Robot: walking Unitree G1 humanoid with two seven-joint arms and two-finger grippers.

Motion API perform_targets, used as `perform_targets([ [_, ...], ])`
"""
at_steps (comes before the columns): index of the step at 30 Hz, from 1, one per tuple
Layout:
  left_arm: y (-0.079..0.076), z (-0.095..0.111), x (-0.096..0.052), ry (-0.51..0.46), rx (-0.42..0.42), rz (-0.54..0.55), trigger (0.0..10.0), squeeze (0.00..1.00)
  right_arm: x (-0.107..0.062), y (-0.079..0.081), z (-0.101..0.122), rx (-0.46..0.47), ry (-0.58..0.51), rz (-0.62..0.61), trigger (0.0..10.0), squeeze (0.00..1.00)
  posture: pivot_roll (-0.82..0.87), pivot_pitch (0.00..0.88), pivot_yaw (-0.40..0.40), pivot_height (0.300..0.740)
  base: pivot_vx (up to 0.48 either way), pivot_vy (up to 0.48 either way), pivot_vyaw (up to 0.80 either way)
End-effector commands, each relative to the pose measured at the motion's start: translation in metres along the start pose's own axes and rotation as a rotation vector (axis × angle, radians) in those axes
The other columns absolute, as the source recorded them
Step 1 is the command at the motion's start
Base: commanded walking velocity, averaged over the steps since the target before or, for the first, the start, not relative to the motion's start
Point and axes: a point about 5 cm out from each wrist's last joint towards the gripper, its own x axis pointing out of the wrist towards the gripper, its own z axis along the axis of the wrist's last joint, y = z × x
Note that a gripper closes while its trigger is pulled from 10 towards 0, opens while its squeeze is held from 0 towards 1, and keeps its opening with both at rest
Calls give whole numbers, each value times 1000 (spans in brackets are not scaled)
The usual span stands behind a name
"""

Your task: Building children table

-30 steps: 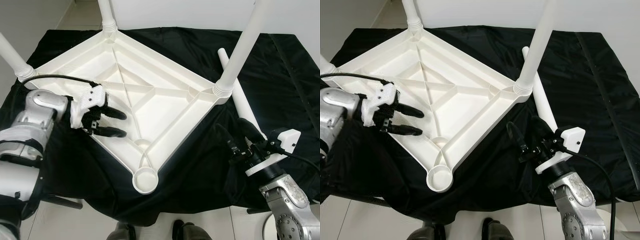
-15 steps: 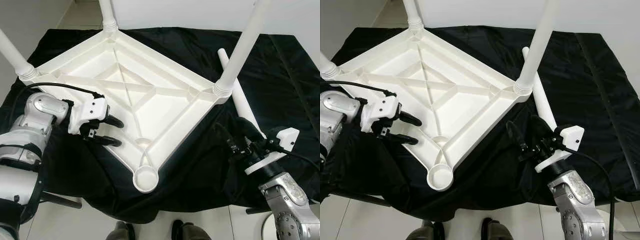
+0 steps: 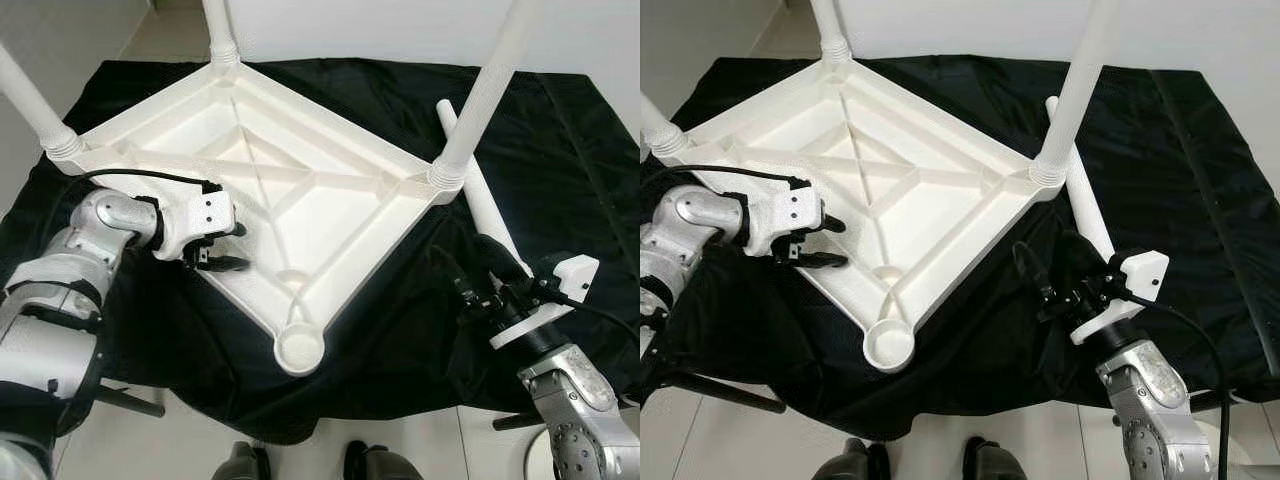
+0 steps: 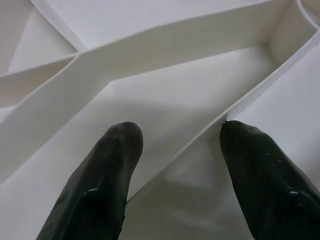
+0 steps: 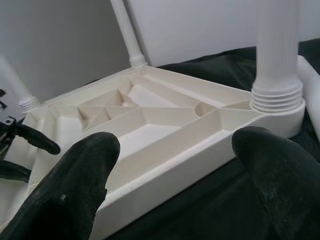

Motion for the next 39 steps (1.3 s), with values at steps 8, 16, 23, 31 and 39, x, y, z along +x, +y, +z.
perform_targets([
  [8,0,-12,2,86,-21,90,10000,0,-3,1,-4,9,18,-1,10000,0,-67,189,39,740,0,0,0],
  [16,-10,-18,3,91,-4,-20,5608,0,-4,1,-5,8,20,-2,10000,0,-67,189,39,740,0,0,0],
  [23,-15,-16,7,93,13,-114,0,0,-3,2,-5,6,23,9,10000,0,-75,182,44,740,0,0,0],
  [31,-18,-15,8,87,18,-163,0,0,-6,4,-6,10,25,3,10000,0,-80,185,54,740,0,0,0],
  [39,-20,-16,9,89,28,-175,0,0,-6,4,-6,11,22,-6,10000,0,-82,182,58,740,0,0,0],
])
